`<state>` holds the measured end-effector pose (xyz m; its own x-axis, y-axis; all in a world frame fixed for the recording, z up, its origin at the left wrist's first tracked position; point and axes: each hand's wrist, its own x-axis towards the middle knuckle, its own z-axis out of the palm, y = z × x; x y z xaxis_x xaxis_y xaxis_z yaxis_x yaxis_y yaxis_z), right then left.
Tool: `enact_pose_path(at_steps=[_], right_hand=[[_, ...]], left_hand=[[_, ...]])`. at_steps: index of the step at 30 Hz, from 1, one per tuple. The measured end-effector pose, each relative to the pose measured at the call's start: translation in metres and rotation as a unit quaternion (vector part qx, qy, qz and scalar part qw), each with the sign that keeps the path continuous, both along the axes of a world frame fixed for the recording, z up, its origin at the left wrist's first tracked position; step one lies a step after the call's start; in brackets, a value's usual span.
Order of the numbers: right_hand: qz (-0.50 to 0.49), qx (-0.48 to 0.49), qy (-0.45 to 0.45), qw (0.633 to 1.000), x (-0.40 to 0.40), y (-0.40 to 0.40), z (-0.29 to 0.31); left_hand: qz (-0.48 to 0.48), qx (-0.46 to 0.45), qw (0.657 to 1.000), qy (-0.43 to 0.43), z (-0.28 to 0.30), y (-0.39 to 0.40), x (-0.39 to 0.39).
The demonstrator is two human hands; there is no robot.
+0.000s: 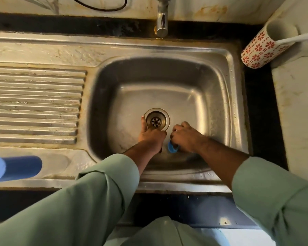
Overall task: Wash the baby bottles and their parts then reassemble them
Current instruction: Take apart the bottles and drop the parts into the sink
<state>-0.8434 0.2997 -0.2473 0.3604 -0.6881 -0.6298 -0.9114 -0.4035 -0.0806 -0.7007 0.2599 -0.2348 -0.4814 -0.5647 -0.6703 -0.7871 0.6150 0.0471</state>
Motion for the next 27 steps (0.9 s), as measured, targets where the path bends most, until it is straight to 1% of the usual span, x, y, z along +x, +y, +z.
enact_pose_path(at_steps=[2,4,8,11,14,16,21,25,27], right_hand=[[-0.035,0.032,0.006,0.999,0.0,0.002,-0.01],[-0.046,0.049,0.009,0.998,-0.001,0.003,-0.015],[-0.049,0.035,-0.013,0.998,-0.005,0.0,-0.008],[-0.054,0.028,-0.018,0.998,-0.007,-0.002,-0.004],[-0.11,0.006,-0.043,0.993,-0.009,0.002,-0.005],[-0.137,-0.006,-0.063,0.989,-0.01,0.005,-0.004],[-0.155,-0.018,-0.11,0.982,0.0,0.007,0.023],[-0.193,-0.039,-0.15,0.969,0.022,0.006,0.054],[-0.23,-0.05,-0.182,0.955,0.037,0.006,0.07]], left_hand=[[-0.012,0.01,1.0,-0.022,-0.003,0.001,-0.001],[-0.01,0.019,0.999,-0.029,-0.003,0.002,-0.003],[0.012,0.019,1.0,-0.013,0.0,-0.001,-0.003],[0.055,0.029,0.998,0.016,0.005,-0.004,0.003],[0.123,0.053,0.989,0.057,0.01,-0.008,0.009],[0.163,0.042,0.981,0.096,0.016,-0.009,0.014],[0.251,-0.009,0.944,0.213,0.037,-0.003,0.032],[0.3,-0.035,0.888,0.346,0.064,0.014,0.061],[0.318,-0.059,0.865,0.384,0.08,0.028,0.079]])
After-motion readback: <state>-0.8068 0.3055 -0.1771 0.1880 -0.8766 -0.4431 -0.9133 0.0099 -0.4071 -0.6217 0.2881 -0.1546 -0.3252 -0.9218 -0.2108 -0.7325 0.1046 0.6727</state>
